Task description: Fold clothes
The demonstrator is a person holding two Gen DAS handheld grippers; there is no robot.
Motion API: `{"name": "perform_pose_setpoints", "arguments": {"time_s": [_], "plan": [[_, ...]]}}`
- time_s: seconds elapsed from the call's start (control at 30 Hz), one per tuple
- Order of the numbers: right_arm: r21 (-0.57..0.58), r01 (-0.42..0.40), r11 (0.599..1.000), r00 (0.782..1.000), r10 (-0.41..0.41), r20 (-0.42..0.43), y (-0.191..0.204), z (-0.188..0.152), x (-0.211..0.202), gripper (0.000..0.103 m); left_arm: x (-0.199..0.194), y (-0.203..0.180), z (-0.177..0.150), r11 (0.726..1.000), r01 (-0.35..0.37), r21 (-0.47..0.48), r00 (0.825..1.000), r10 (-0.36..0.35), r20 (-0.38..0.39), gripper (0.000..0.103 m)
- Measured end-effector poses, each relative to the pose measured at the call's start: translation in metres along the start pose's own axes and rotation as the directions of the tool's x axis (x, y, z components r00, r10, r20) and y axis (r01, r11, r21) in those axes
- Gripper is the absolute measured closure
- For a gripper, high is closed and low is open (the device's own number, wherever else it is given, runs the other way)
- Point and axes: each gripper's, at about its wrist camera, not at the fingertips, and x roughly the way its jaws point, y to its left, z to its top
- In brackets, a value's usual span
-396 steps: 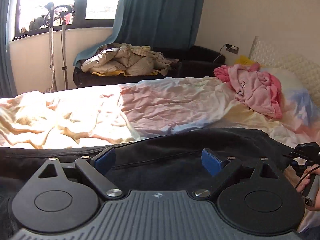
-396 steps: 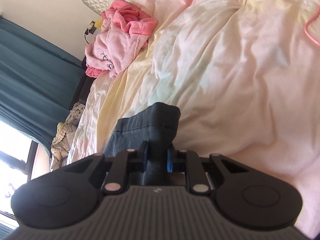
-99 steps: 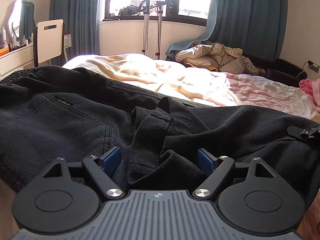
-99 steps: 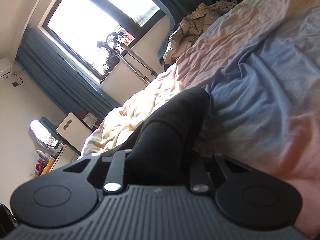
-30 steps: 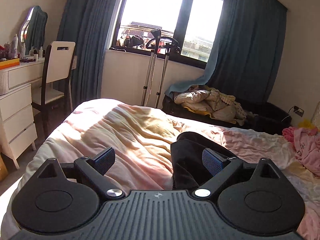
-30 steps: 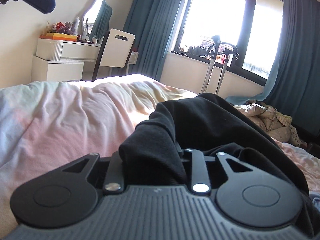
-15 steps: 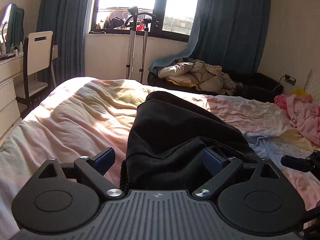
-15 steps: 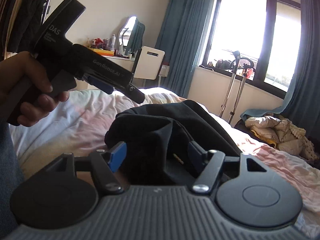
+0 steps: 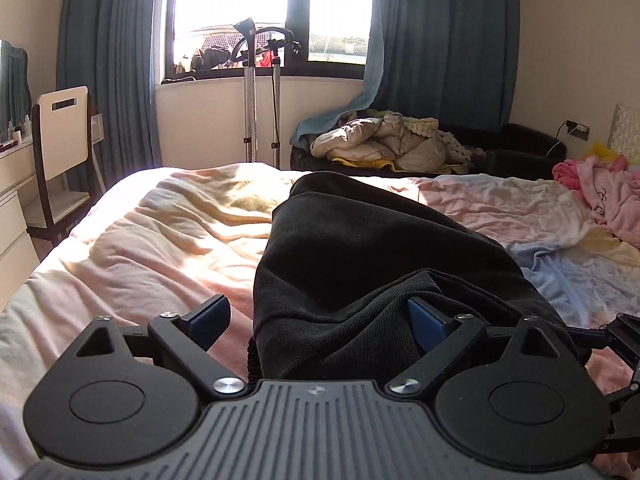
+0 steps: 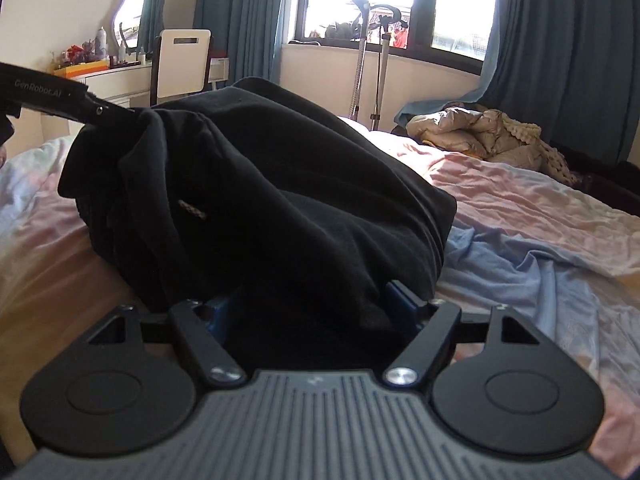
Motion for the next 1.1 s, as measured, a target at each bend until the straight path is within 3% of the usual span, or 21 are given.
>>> {"name": "perform_pose_setpoints", "arguments": {"time_s": [0.07,0.13,0.2,0.33,0.4,0.47,0.57,0.9,1.1], "plan": [[0.011,0.001,1.000,1.000,-0.001,0.018,0.001,0.002,-0.002,0.022,-0.012,-0.008,0.005,1.000,0.010,0.028,0.994,-0.013,0.110,0.004],[0.062,-0.004,0.998,0.998,0.000,0.066,-0.006,0.006,-0.008,0.024,-0.018,-0.016,0.008,0.999,0.021,0.043,0.986,-0.028,0.162,0.002],[0.099,-0.018,0.995,0.993,0.006,0.114,-0.013,0.011,-0.011,0.026,-0.016,-0.023,0.007,0.998,0.047,0.036,0.986,-0.052,0.156,0.002],[0.123,-0.036,0.992,0.993,0.022,0.112,-0.018,0.016,0.002,0.030,-0.008,-0.037,0.001,0.995,0.062,0.077,0.991,-0.070,0.115,0.002],[0.133,-0.055,0.990,0.992,0.039,0.123,-0.020,0.016,0.003,0.040,-0.007,-0.042,-0.002,0.992,0.072,0.106,0.990,-0.084,0.109,0.002],[0.140,-0.067,0.988,0.989,0.048,0.138,-0.023,0.019,0.000,0.076,-0.006,-0.047,-0.004,0.988,0.086,0.127,0.989,-0.100,0.107,0.002],[0.174,-0.065,0.983,0.984,0.035,0.173,-0.030,0.023,-0.011,0.088,-0.005,-0.054,-0.005,0.982,0.113,0.149,0.986,-0.129,0.108,0.002],[0.272,-0.039,0.962,0.970,-0.029,0.243,-0.047,0.026,-0.036,0.092,0.010,-0.091,-0.019,0.941,0.224,0.254,0.968,-0.245,0.052,0.002],[0.292,-0.042,0.955,0.969,-0.032,0.244,-0.047,0.024,-0.042,0.092,0.033,-0.117,-0.035,0.907,0.173,0.385,0.982,-0.188,0.001,0.002]]}}
